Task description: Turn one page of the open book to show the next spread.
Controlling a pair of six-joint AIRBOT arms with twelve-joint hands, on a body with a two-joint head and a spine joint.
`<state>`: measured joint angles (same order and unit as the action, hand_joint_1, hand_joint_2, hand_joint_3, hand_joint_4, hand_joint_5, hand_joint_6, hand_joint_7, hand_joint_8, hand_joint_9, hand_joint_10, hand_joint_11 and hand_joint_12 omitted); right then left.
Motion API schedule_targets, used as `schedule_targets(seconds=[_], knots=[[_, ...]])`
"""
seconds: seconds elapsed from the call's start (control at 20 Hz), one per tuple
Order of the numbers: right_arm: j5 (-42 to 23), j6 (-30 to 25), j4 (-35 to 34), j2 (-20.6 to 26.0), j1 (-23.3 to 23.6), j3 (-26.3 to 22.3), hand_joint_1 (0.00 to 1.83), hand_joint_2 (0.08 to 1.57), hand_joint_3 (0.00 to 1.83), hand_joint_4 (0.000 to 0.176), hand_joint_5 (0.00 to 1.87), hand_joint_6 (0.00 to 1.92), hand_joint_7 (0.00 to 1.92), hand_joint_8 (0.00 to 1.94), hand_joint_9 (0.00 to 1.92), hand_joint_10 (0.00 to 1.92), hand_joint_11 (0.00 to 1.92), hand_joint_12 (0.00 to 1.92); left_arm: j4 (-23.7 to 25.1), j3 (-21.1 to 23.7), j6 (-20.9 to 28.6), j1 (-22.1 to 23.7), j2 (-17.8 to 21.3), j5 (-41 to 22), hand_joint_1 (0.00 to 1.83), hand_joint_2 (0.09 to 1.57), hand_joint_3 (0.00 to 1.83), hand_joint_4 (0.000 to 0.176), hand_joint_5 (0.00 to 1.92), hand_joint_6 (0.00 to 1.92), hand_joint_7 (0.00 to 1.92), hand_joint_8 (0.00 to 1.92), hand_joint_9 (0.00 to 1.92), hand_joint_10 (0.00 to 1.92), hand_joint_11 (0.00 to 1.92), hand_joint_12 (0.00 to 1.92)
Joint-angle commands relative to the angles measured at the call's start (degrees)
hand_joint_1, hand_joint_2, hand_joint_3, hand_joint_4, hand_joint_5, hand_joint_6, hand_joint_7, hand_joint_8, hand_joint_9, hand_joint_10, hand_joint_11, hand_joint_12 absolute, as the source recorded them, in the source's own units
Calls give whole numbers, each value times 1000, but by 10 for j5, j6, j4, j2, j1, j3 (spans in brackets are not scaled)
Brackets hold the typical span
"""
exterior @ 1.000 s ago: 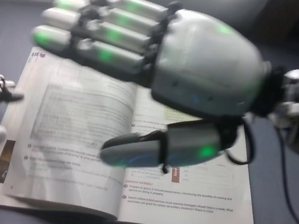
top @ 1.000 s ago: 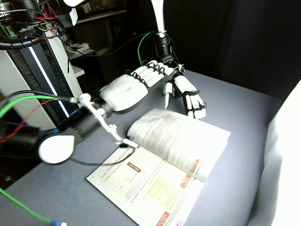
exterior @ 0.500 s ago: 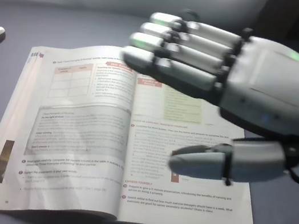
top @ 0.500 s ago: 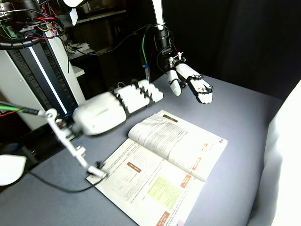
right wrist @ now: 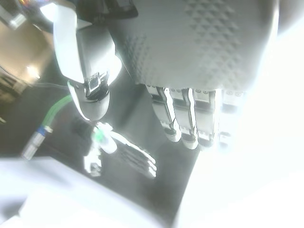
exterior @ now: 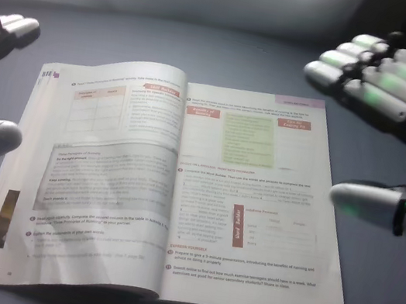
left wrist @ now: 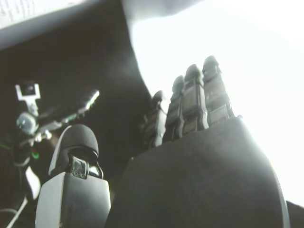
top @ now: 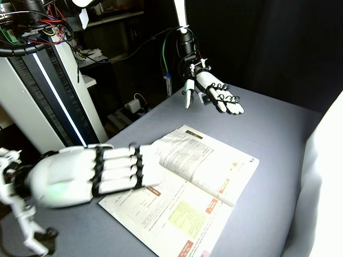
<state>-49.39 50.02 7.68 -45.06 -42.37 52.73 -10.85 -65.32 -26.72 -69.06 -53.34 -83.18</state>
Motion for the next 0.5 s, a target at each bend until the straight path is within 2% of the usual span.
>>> schedule_targets(seconds=[0.0,0.1,0.15,0.2,0.35,0.45], knots=[[-89,9,-20,6,-1,-5,0,1229,15,0,0,0,0,0,0,0,0,0,-5,-4,5,11,-2,-68,80,1243,0,50,0,0,0,0,0,0,0,0],[-114,29,-54,15,-22,-14,27,1239,18,0,0,0,0,0,0,0,0,0,9,-12,10,30,-11,-58,70,1248,1,15,0,0,0,0,0,0,0,0],[-129,36,-71,19,-34,-16,27,1239,18,0,0,0,0,0,0,0,0,0,15,-16,12,40,-16,-52,70,1248,1,15,0,0,0,0,0,0,0,0],[-139,40,-85,21,-43,-17,38,1242,17,0,0,0,0,0,0,0,0,0,18,-20,13,46,-20,-50,92,1250,1,0,0,0,0,0,0,0,0,0],[-168,51,-115,28,-63,-21,21,1234,11,0,0,0,0,0,0,0,0,0,22,-30,22,56,-35,-50,136,1239,0,0,0,0,0,0,0,0,0,0],[-197,62,-135,35,-76,-26,92,1229,6,0,0,0,0,0,0,0,0,0,26,-33,23,62,-40,-44,174,1251,1,0,0,0,0,0,0,0,0,0]])
